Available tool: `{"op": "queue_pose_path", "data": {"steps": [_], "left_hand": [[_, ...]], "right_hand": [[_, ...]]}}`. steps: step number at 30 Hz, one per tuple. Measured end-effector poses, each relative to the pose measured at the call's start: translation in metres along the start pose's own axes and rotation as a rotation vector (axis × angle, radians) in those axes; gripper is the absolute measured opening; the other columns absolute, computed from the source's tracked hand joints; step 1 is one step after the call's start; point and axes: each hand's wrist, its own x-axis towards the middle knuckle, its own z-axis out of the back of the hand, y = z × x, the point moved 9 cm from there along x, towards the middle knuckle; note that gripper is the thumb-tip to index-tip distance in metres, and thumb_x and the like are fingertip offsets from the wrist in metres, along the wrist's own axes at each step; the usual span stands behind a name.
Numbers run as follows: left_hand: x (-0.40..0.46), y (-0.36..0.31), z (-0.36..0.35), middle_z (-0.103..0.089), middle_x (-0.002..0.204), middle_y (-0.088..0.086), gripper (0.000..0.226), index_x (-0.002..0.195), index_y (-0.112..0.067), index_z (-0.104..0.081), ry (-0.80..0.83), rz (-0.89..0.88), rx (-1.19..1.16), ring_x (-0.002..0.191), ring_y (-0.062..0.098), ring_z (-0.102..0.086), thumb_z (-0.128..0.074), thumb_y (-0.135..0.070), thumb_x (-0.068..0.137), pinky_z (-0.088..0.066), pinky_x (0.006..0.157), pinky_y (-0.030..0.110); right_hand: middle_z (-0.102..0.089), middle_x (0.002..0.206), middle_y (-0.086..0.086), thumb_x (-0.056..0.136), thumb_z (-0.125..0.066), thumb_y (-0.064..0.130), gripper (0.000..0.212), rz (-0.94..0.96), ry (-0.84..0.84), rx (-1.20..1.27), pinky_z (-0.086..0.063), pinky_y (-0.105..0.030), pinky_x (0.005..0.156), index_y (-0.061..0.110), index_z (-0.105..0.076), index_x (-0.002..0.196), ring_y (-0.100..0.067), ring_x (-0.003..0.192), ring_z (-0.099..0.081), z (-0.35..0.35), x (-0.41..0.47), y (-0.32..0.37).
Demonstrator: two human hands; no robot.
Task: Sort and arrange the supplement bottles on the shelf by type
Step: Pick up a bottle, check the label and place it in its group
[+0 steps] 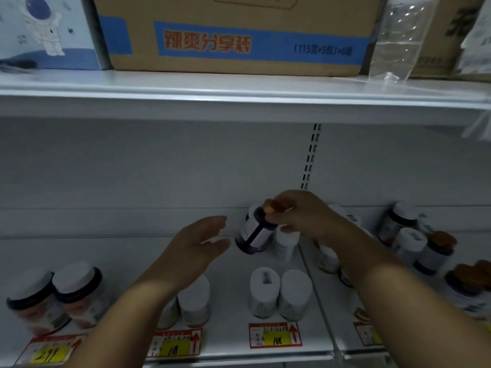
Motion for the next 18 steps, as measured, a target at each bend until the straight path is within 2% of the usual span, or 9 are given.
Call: {"op": "queue_pose_path", "data": {"steps": [1, 3, 6, 8, 10, 12, 14, 16, 18], "left_hand": [[-0.001, -0.001, -0.007, -0.054, 0.117, -0.024, 0.045, 0.125, -0.039, -0.047, 0.033, 0.023, -0.024, 0.111, -0.002, -0.050, -0.063, -0.033, 0.084, -0.037, 0.089, 0.019], [-0.006, -0.003, -0.026, -0.057, 0.123, -0.018, 0.055, 0.128, -0.038, -0.047, 0.148, 0.074, -0.197, 0.112, 0.004, -0.055, -0.065, -0.047, 0.077, -0.041, 0.092, 0.025], [-0.016, -0.008, -0.062, -0.070, 0.112, 0.008, 0.038, 0.112, -0.024, -0.066, 0.368, 0.107, -0.535, 0.105, 0.024, -0.066, -0.067, -0.035, 0.075, -0.053, 0.085, 0.031], [-0.018, -0.012, -0.079, -0.072, 0.101, 0.014, 0.034, 0.103, -0.020, -0.071, 0.377, 0.067, -0.626, 0.097, 0.029, -0.068, -0.072, -0.024, 0.068, -0.056, 0.076, 0.031], [-0.015, -0.016, -0.089, -0.074, 0.096, 0.007, 0.043, 0.098, -0.027, -0.072, 0.297, -0.009, -0.581, 0.089, 0.022, -0.070, -0.081, -0.020, 0.056, -0.055, 0.070, 0.025], [-0.013, -0.019, -0.102, -0.075, 0.089, -0.005, 0.047, 0.091, -0.029, -0.071, 0.201, -0.060, -0.520, 0.080, 0.010, -0.071, -0.085, -0.007, 0.052, -0.052, 0.063, 0.016], [-0.019, -0.027, -0.120, -0.073, 0.082, -0.016, 0.055, 0.087, -0.034, -0.065, 0.108, -0.097, -0.432, 0.073, 0.003, -0.069, -0.084, 0.005, 0.053, -0.050, 0.057, 0.012], [-0.032, -0.041, -0.142, -0.069, 0.082, -0.018, 0.059, 0.086, -0.043, -0.060, 0.063, -0.170, -0.312, 0.071, 0.002, -0.068, -0.084, -0.001, 0.053, -0.050, 0.056, 0.012], [-0.048, -0.057, -0.170, -0.065, 0.086, -0.017, 0.059, 0.091, -0.043, -0.054, 0.121, -0.234, -0.281, 0.078, 0.003, -0.065, -0.084, -0.007, 0.055, -0.051, 0.062, 0.015]], "right_hand": [[-0.069, 0.091, -0.004, 0.076, -0.073, 0.014, 0.019, 0.006, 0.047, 0.208, -0.056, -0.028, 0.065, 0.012, -0.067, 0.094, -0.018, 0.084, -0.068, 0.003, -0.008, 0.007], [-0.072, 0.093, 0.001, 0.072, -0.070, 0.009, 0.028, 0.034, 0.112, 0.522, -0.055, -0.024, 0.065, 0.018, -0.067, 0.098, -0.012, 0.084, -0.069, 0.007, -0.026, 0.018], [-0.073, 0.097, 0.001, 0.064, -0.067, 0.015, 0.040, 0.075, 0.121, 0.675, -0.057, -0.029, 0.073, 0.020, -0.067, 0.103, -0.015, 0.091, -0.068, 0.012, -0.050, 0.020], [-0.072, 0.100, 0.000, 0.066, -0.064, 0.010, 0.043, 0.088, 0.079, 0.699, -0.057, -0.029, 0.073, 0.017, -0.064, 0.108, -0.016, 0.093, -0.067, 0.020, -0.065, 0.017], [-0.071, 0.104, -0.001, 0.068, -0.060, 0.008, 0.044, 0.066, -0.014, 0.727, -0.057, -0.030, 0.074, 0.017, -0.062, 0.110, -0.018, 0.094, -0.067, 0.032, -0.079, 0.010], [-0.069, 0.107, -0.004, 0.071, -0.062, 0.017, 0.036, 0.020, -0.142, 0.676, -0.058, -0.033, 0.078, 0.022, -0.063, 0.106, -0.019, 0.094, -0.067, 0.043, -0.096, -0.003], [-0.067, 0.109, -0.003, 0.078, -0.064, 0.028, 0.023, -0.037, -0.261, 0.579, -0.059, -0.031, 0.074, 0.027, -0.063, 0.101, -0.015, 0.093, -0.067, 0.051, -0.116, -0.018], [-0.068, 0.106, -0.001, 0.082, -0.064, 0.031, 0.019, -0.075, -0.362, 0.587, -0.057, -0.024, 0.063, 0.028, -0.062, 0.100, -0.010, 0.087, -0.068, 0.063, -0.135, -0.033], [-0.070, 0.104, 0.000, 0.079, -0.066, 0.028, 0.026, -0.076, -0.389, 0.647, -0.056, -0.026, 0.062, 0.028, -0.063, 0.105, -0.011, 0.086, -0.069, 0.079, -0.155, -0.046]]}}
